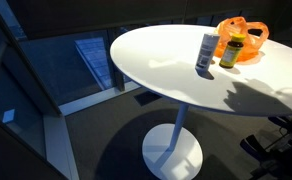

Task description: Remove the bottle from the plastic, then place it on the table

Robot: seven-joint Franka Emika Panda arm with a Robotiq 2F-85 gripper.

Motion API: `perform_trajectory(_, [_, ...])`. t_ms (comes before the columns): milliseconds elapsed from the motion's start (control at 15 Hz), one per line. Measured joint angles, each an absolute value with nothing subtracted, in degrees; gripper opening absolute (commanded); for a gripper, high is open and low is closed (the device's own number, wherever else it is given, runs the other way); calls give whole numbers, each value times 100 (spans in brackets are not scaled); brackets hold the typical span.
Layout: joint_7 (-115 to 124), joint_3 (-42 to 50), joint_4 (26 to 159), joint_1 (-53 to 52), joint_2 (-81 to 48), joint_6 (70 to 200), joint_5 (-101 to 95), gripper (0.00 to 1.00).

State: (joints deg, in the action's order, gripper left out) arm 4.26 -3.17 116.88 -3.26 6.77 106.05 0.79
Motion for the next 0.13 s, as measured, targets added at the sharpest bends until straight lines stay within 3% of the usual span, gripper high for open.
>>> perform_trajectory(133, [401, -313, 11688, -325, 709, 10552, 79, 100])
